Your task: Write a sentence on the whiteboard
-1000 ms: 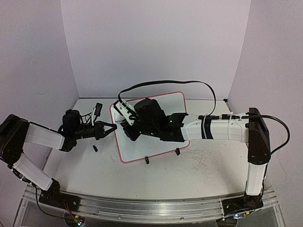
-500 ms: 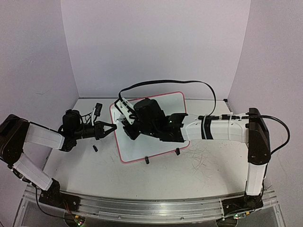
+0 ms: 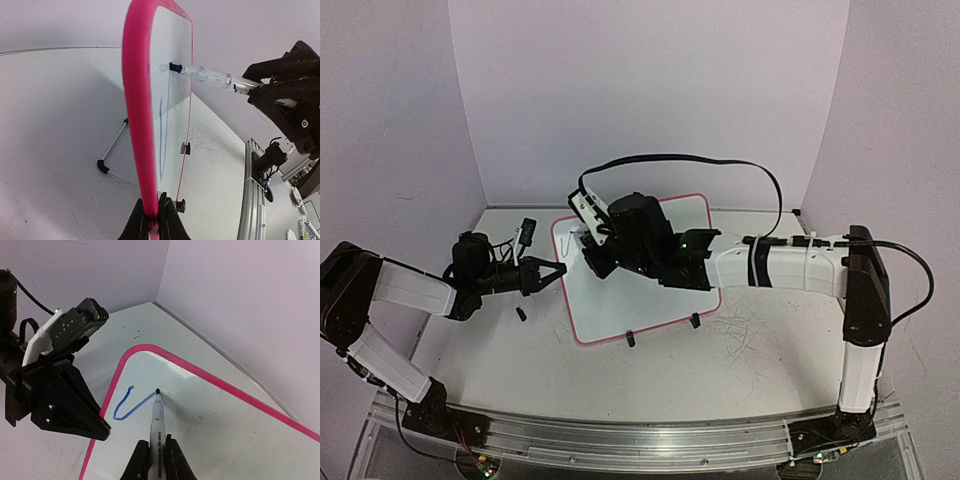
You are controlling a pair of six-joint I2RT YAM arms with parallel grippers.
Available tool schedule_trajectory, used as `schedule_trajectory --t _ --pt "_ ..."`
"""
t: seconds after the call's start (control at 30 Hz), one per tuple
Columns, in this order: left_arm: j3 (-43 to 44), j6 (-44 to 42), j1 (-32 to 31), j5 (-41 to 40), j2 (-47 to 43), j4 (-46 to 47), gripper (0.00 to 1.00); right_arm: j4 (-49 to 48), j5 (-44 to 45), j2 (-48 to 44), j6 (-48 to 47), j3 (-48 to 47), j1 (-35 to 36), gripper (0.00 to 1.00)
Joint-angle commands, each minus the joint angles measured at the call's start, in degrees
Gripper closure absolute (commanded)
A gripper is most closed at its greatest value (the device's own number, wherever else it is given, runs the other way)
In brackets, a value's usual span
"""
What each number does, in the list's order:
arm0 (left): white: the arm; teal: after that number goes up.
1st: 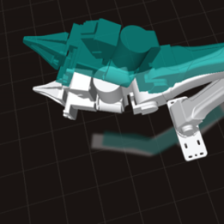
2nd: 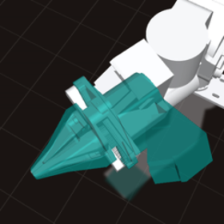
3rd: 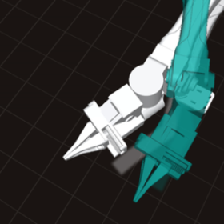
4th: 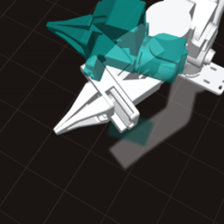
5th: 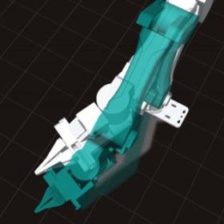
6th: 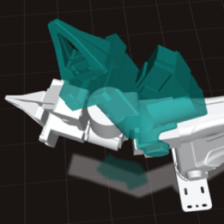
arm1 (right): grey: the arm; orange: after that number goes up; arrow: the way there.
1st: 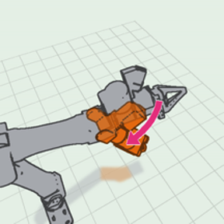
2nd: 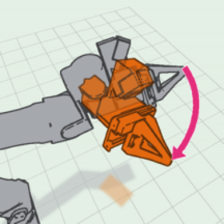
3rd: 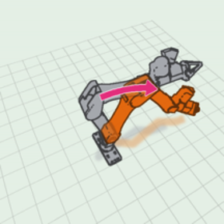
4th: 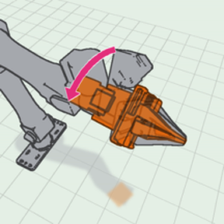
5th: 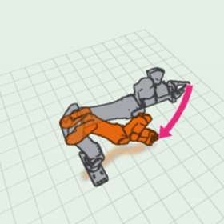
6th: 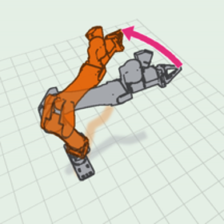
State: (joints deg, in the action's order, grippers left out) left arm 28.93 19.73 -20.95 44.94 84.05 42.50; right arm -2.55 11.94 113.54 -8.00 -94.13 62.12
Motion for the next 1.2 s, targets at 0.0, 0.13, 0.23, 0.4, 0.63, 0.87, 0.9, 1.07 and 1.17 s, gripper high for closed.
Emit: schedule_trajectory --t 0.0,0.13,0.23,0.4,0.63,0.87,0.9,1.07,1.17 --pt "1.04 -3.29 0.21 -0.44 -1.70 1.41 1.00 -0.58 1.68 -1.73 1.29 -0.28 -1.48 1.00" --pt "1.21 -3.39 0.21 -0.43 -1.48 1.39 1.00 -0.59 0.34 -3.23 1.64 2.25 -1.29 1.00" --pt "1.43 -3.39 0.20 -0.43 -1.29 1.45 1.00 -0.53 -0.02 -4.15 1.71 3.76 -1.06 1.00" --pt "1.69 -3.37 0.20 -0.37 -1.10 1.34 1.00 -0.41 -0.38 -4.55 2.18 5.05 -0.79 1.00" --pt "1.67 -3.29 0.21 -0.38 -1.21 1.20 1.00 -0.26 -0.95 -4.92 3.38 6.55 -0.44 1.00" --pt "1.89 -3.38 0.20 -0.29 -1.08 1.23 1.00 -0.09 -1.30 -5.34 4.50 8.25 0.17 1.00" --pt "1.85 -3.38 0.20 -0.27 -1.05 1.21 1.00 -0.09 -1.27 -5.39 4.55 8.39 0.17 1.00" --pt "1.66 -3.38 0.21 -0.30 -1.21 1.16 1.00 -0.03 -1.30 -5.69 4.90 8.37 0.23 1.00" --pt "1.66 -3.47 0.21 -0.38 -1.22 1.18 1.00 -0.04 -1.33 -5.41 4.97 8.21 0.28 1.00"
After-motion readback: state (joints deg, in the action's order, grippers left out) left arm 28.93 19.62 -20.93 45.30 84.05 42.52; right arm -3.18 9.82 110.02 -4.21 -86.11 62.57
